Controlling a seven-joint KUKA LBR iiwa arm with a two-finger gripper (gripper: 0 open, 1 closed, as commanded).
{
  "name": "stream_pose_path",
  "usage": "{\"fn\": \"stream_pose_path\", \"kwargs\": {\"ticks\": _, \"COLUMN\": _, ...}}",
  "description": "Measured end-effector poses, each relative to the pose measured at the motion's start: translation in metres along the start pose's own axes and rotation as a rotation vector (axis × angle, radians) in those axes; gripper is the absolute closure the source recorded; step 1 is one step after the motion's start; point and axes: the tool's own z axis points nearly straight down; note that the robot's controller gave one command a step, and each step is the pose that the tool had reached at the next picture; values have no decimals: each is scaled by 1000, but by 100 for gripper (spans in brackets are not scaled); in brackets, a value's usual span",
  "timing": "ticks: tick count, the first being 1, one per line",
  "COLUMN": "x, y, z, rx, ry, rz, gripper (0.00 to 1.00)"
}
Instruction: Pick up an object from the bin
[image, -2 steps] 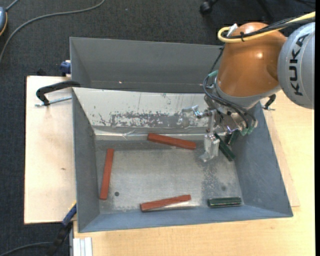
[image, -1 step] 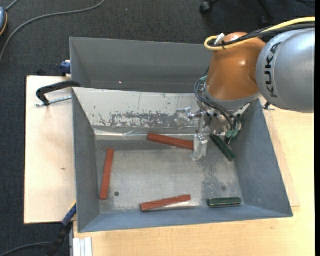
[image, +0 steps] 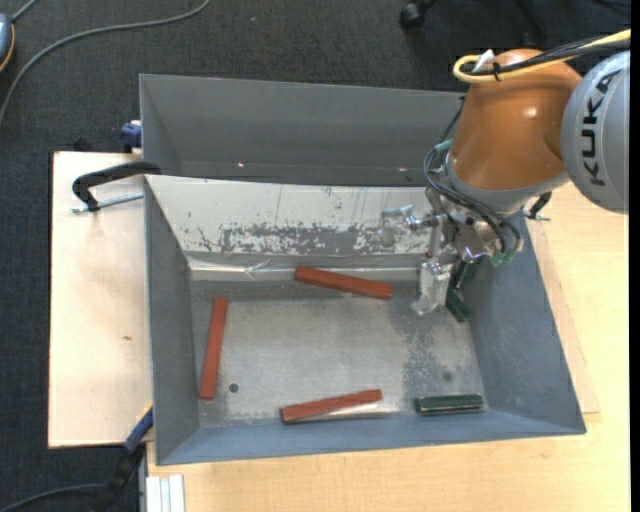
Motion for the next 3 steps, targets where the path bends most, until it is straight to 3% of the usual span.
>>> {"fn": "stream_pose_path", "kwargs": {"ticks": 1, "x": -9, "y": 21, "z": 39, "rx": -5, "ry": 10, "rz": 255, "gripper": 0}}
{"fn": "stream_pose_path", "kwargs": {"ticks": 2, "x": -12, "y": 15, "z": 91, "rx": -4, "ry": 12, "rz": 292, "gripper": 0}}
{"fn": "stream_pose_path", "kwargs": {"ticks": 3, "x": -4, "y": -6, "z": 137, "rx": -3, "ry": 12, "rz": 425, "gripper": 0}}
